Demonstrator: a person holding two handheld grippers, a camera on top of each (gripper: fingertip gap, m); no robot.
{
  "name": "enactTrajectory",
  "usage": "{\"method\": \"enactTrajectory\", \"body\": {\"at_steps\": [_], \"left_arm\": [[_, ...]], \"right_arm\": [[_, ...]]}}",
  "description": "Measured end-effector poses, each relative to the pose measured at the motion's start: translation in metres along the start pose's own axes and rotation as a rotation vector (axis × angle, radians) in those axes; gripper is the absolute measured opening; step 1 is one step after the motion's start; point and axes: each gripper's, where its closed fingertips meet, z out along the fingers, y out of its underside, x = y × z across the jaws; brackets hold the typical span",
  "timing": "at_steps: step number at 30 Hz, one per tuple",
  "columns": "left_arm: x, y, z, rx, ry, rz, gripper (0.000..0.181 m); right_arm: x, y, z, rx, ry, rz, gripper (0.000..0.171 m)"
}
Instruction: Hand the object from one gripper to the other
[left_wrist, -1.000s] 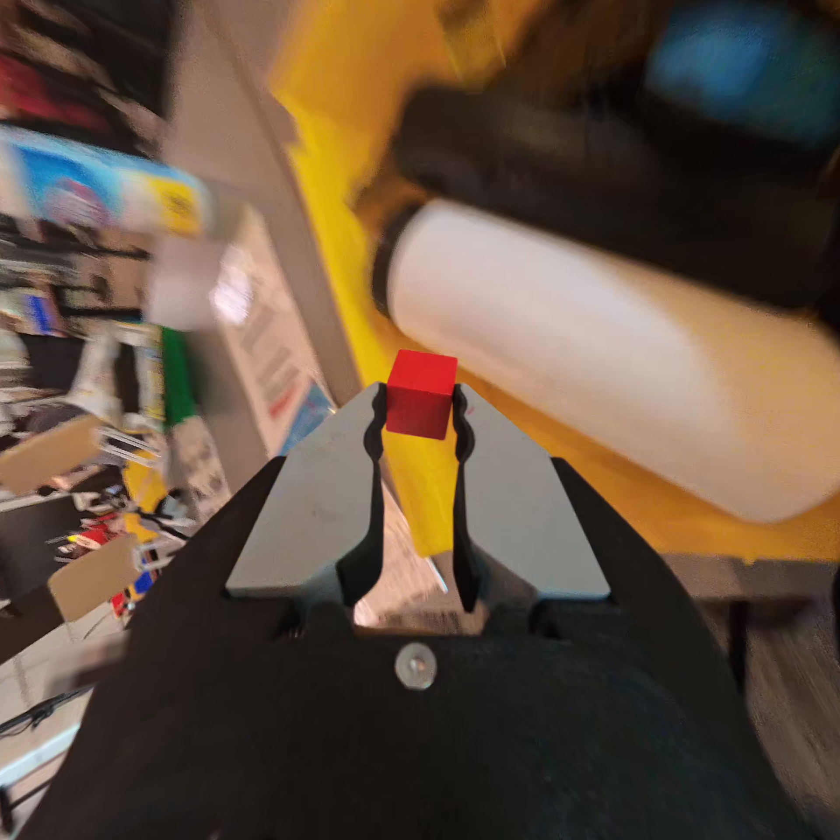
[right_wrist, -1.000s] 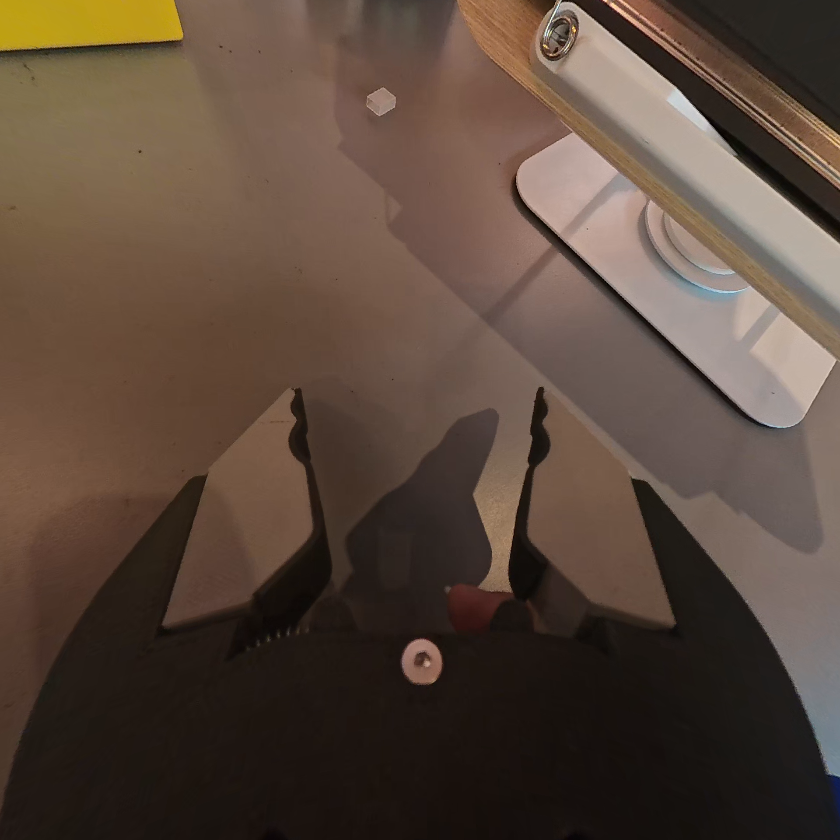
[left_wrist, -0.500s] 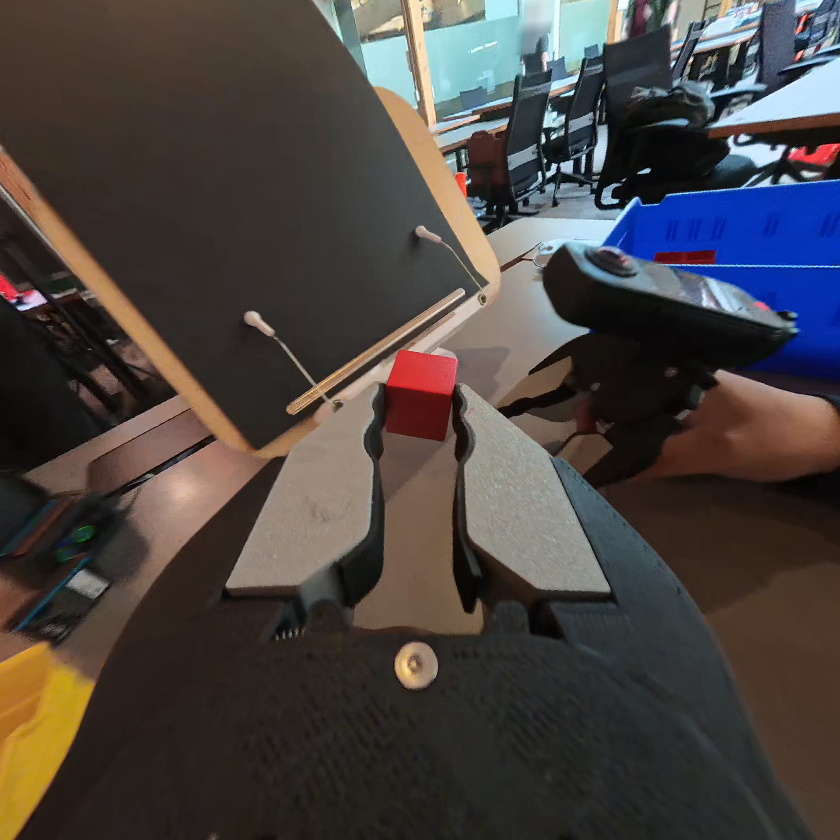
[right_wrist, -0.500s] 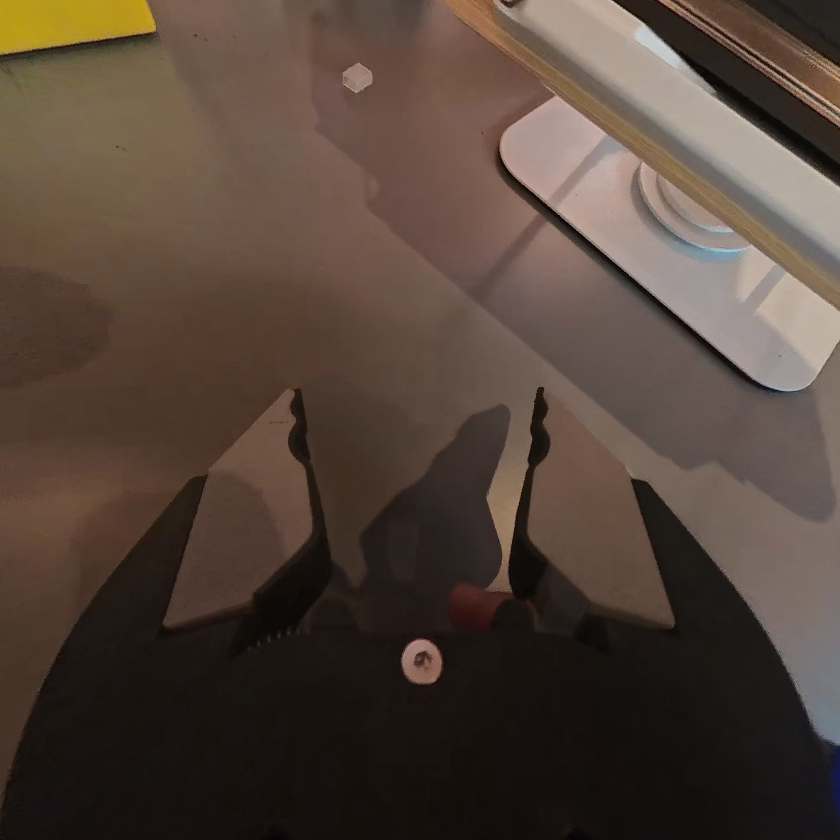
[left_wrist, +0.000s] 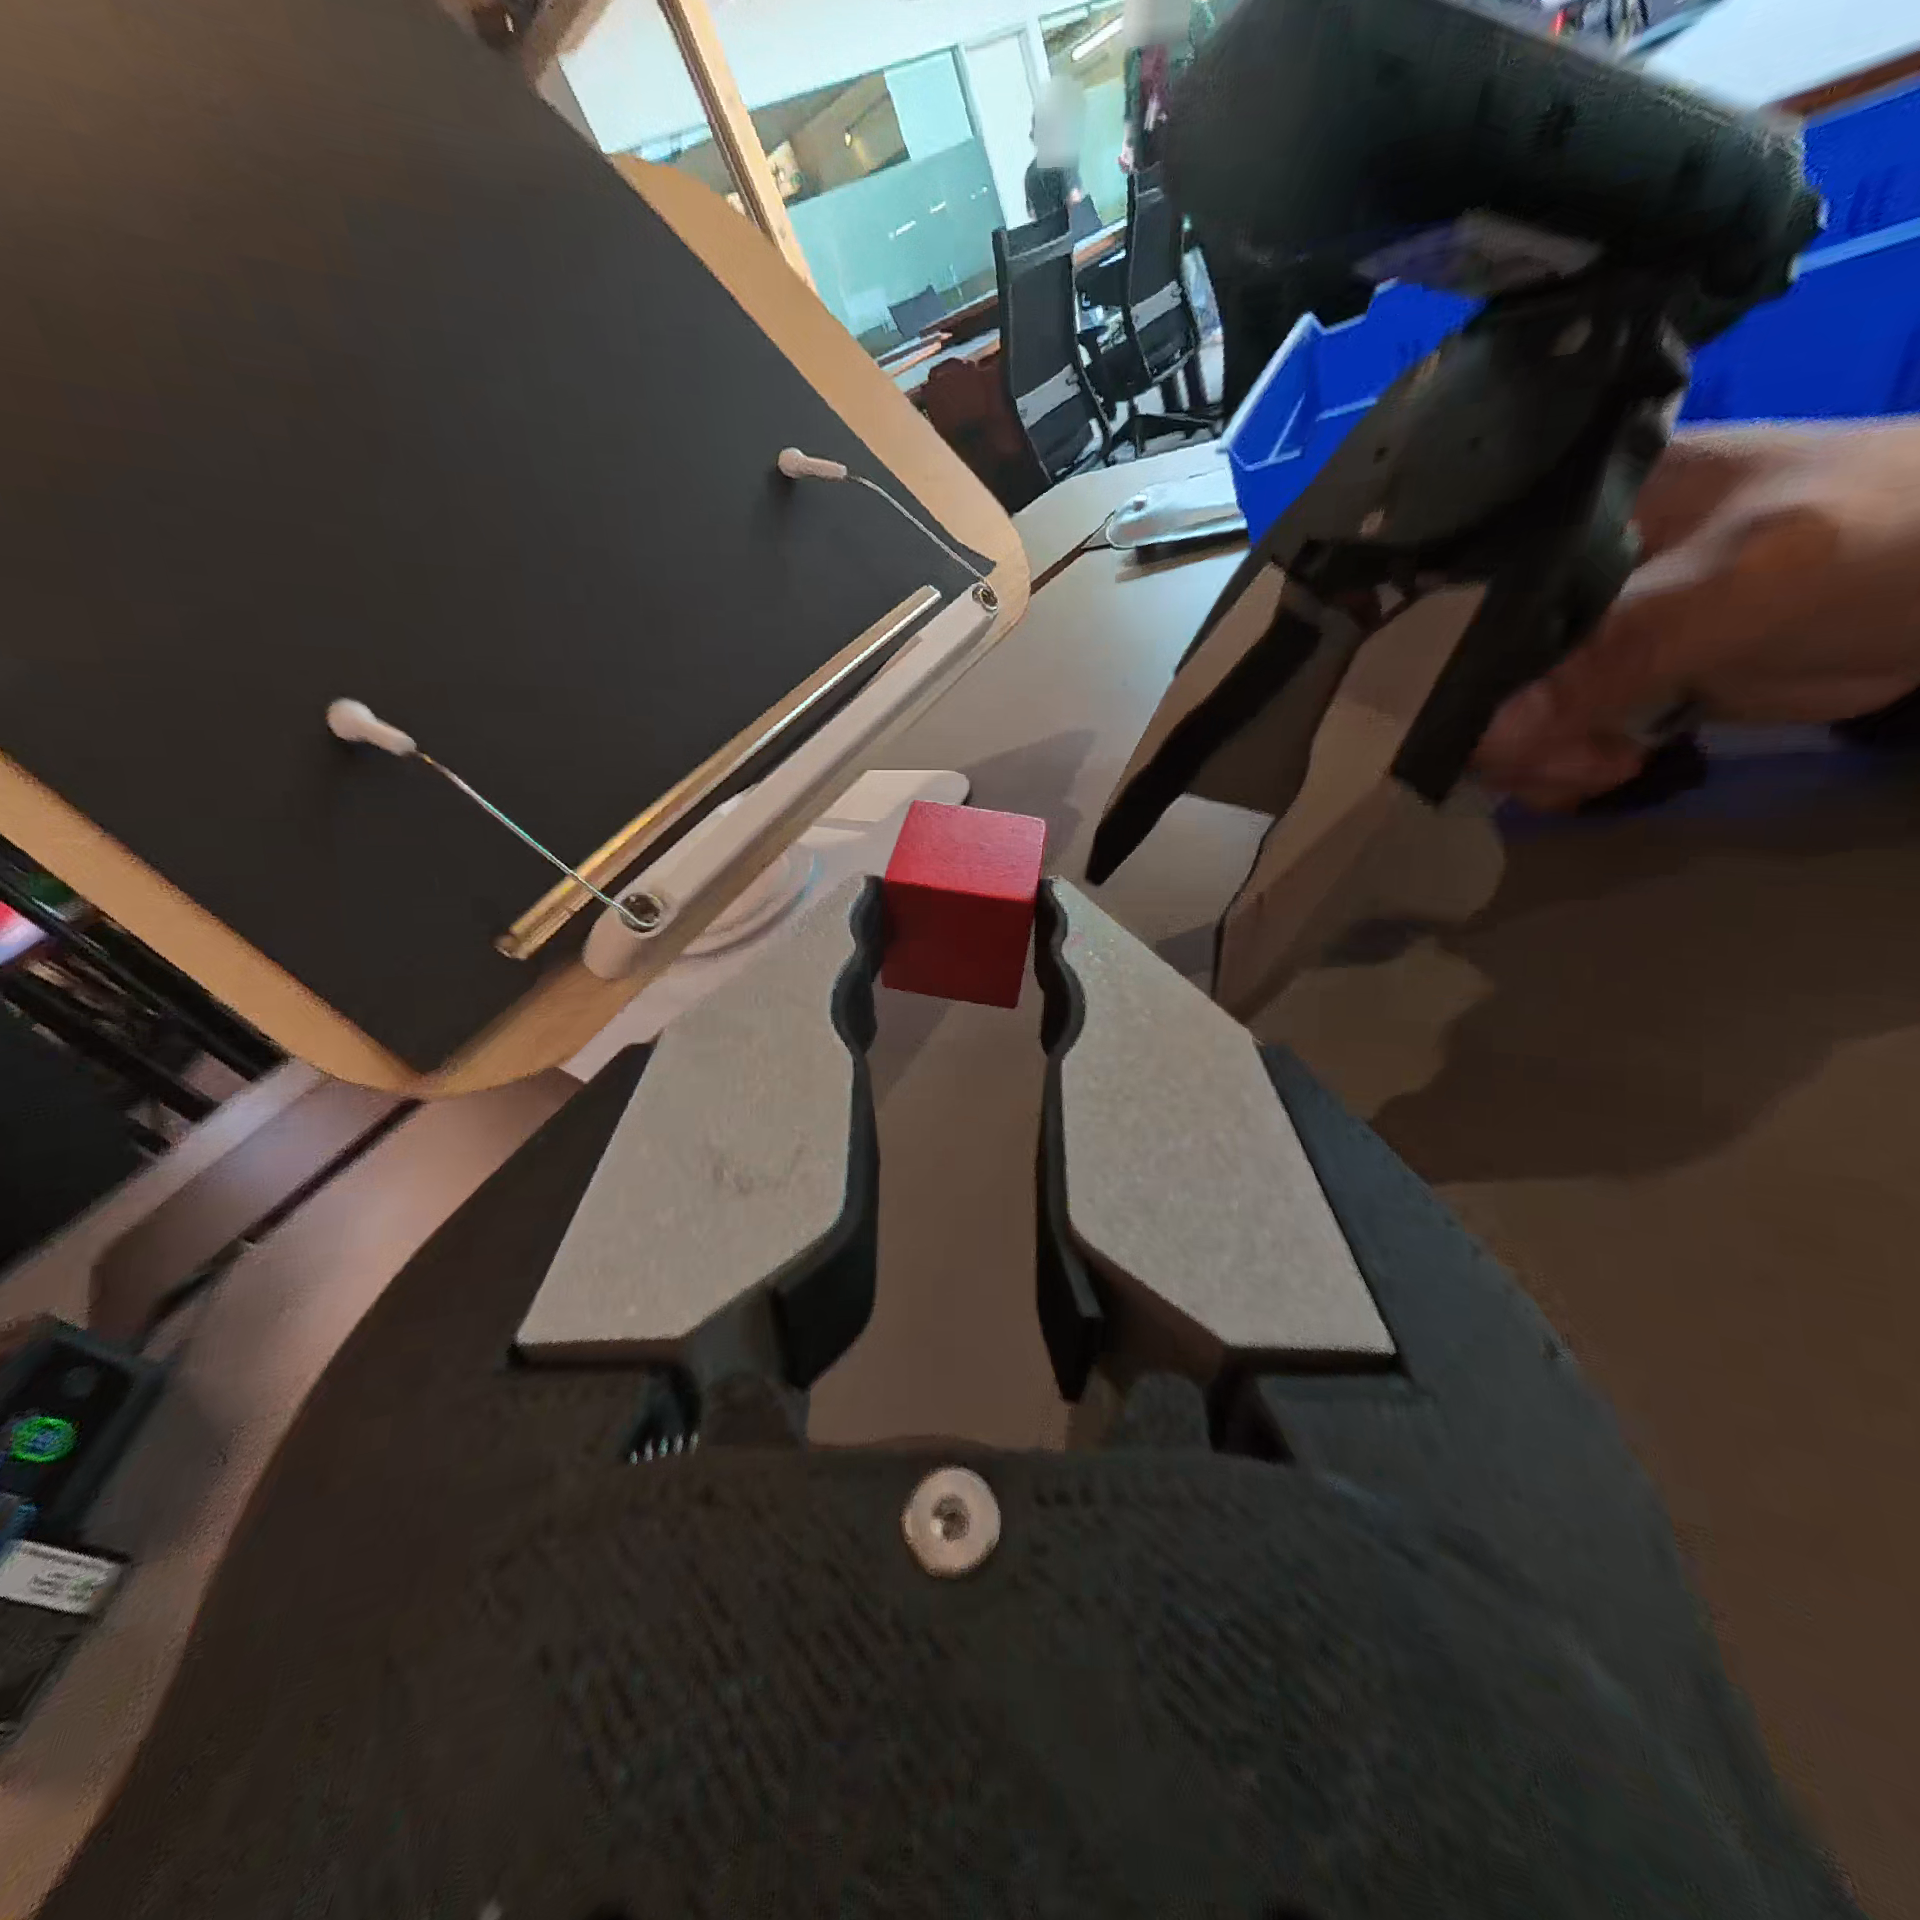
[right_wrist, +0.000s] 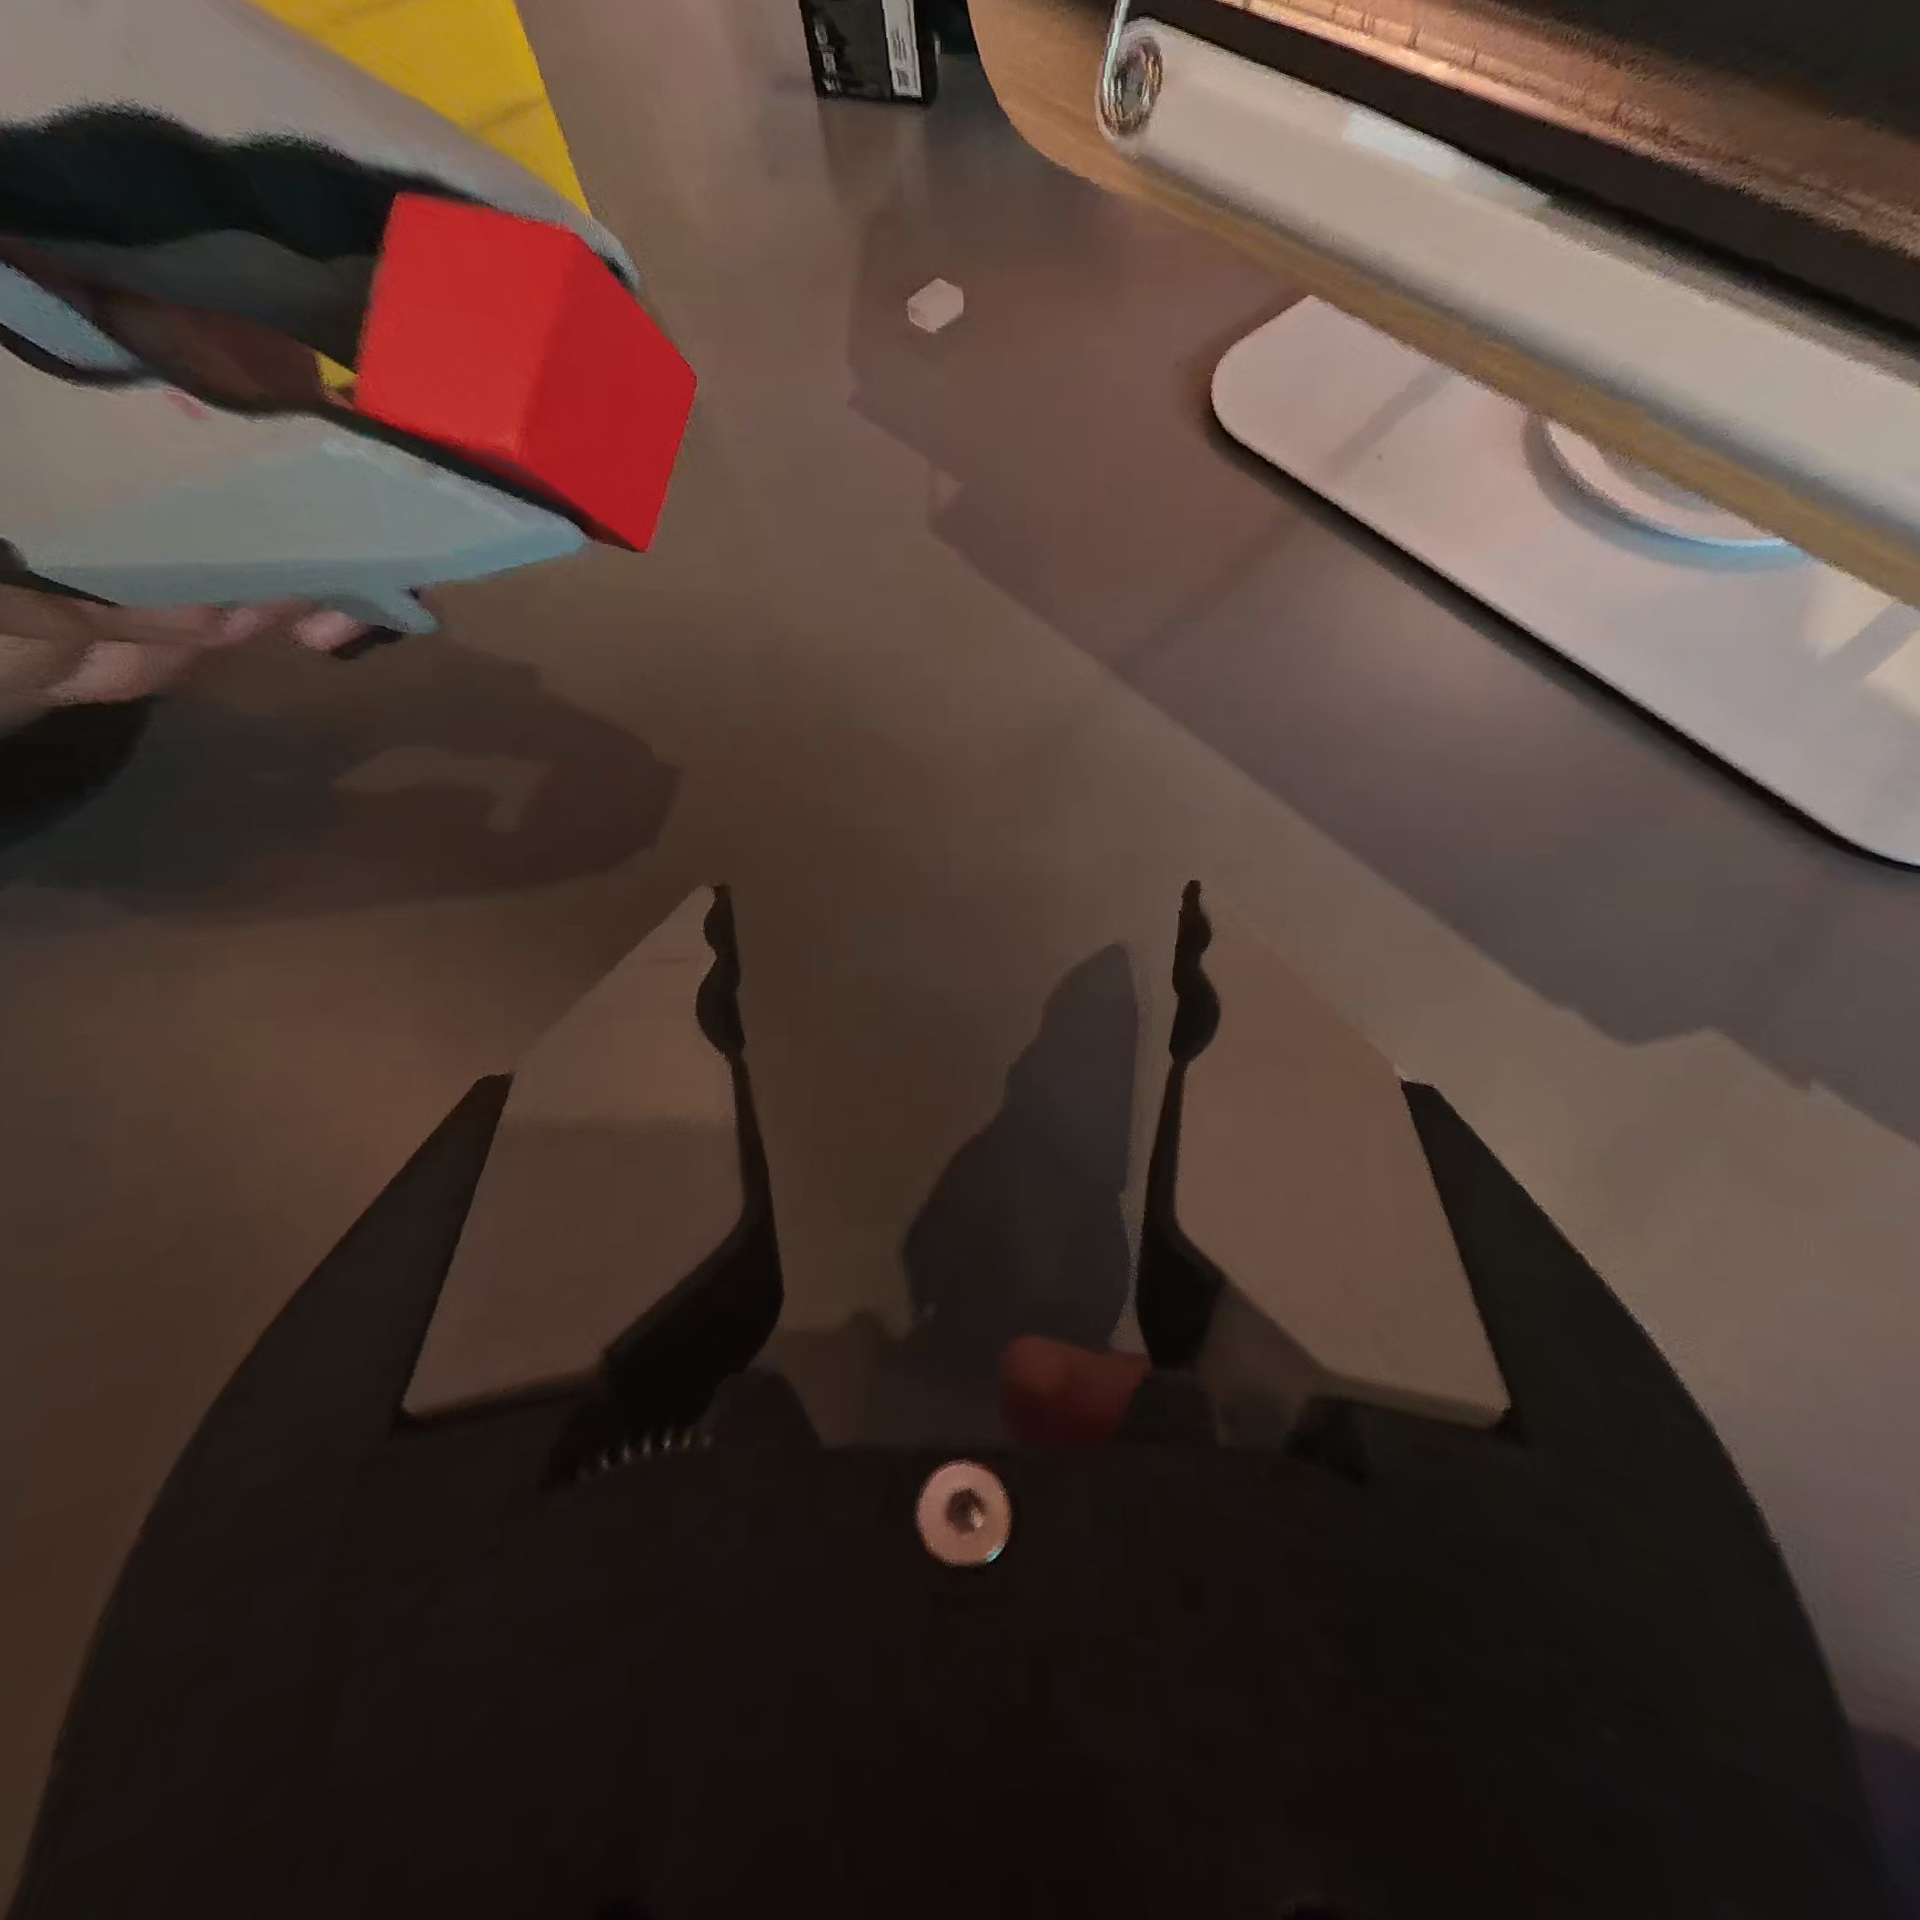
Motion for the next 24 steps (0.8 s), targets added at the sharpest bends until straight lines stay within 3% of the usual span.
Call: {"method": "enactTrajectory", "body": {"at_steps": [3,7,10,15,21,24], "left_arm": [[-0.001,0.009,0.002,-0.012,-0.015,0.126,0.027],[0.012,0.013,0.004,-0.011,0.048,0.111,0.027],[0.021,0.011,0.004,-0.01,0.063,0.189,0.027],[0.029,0.007,0.003,0.003,0.053,0.298,0.027],[0.019,0.011,0.004,-0.005,0.015,0.245,0.027],[0.014,0.018,0.005,-0.035,-0.018,0.239,0.027]], "right_arm": [[-0.014,-0.015,-0.01,0.083,-0.094,0.026,0.071],[-0.041,-0.038,-0.026,0.22,-0.302,0.091,0.057],[-0.052,-0.042,-0.032,0.255,-0.4,0.122,0.056],[-0.048,-0.046,-0.034,0.276,-0.33,0.072,0.054],[-0.021,-0.037,-0.019,0.308,-0.144,0.04,0.056],[-0.014,-0.036,-0.017,0.31,-0.108,0.054,0.065]]}}
